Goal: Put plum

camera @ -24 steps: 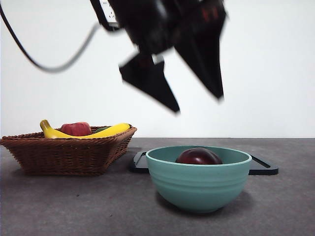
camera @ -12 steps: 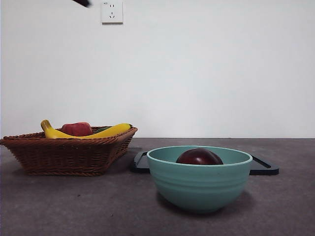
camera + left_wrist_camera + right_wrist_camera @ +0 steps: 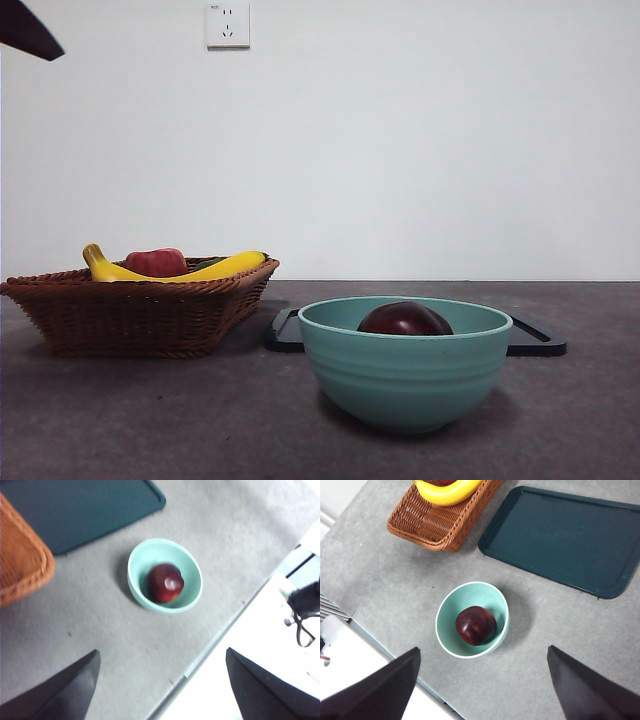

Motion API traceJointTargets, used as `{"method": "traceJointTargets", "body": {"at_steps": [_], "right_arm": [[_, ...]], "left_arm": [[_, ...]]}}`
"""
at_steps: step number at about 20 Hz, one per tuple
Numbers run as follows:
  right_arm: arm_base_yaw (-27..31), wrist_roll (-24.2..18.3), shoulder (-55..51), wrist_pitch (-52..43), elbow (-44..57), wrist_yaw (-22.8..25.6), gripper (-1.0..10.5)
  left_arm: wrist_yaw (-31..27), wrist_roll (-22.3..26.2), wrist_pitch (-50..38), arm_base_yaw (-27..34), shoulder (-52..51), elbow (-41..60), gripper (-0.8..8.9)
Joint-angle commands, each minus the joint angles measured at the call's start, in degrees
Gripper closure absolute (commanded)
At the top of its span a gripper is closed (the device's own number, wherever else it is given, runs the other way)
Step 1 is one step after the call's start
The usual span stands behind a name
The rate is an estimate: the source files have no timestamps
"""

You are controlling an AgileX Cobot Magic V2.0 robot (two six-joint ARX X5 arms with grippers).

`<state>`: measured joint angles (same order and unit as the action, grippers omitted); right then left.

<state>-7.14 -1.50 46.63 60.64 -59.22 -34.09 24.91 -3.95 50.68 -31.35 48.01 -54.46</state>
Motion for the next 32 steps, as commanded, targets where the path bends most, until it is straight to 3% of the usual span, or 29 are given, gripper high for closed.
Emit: {"method": "traceJointTargets", "body": {"at_steps": [1,9,12,16,23,26,32], "right_arm": [[-0.3,0.0,0.5,-0.2,-1.2,0.0,5.4],[-4.5,1.6,3.8,-0.1,0.3,0.0,5.4],[-8.2,5.8,6.7,-7.9,6.4,0.3,5.4],[-13.7,11.5,12.1,-21.0,14.8,6.2,5.8],[-21.1,13.4,24.5,-32.9,16.4,15.0,6.3],[-22.9,13.8,28.9,-36.6,16.4,18.7,7.5],[-23.9,14.9,33.0,-40.5,16.4,19.8,8.5]], "left_arm": [[0.4,-0.1,-0.5,-0.3,0.2,-0.4,4.11],[0.4,-0.2,-1.2,-0.3,0.2,-0.4,4.11],[0.4,-0.2,-1.2,-0.3,0.2,-0.4,4.11],[0.4,-0.2,-1.2,-0.3,0.2,-0.4,4.11],[0.4,-0.1,-1.2,-0.3,0.2,-0.4,4.11],[0.4,-0.2,-1.2,-0.3,0.2,-0.4,4.11],[0.4,-0.1,-1.2,-0.3,0.2,-0.4,4.11]]}}
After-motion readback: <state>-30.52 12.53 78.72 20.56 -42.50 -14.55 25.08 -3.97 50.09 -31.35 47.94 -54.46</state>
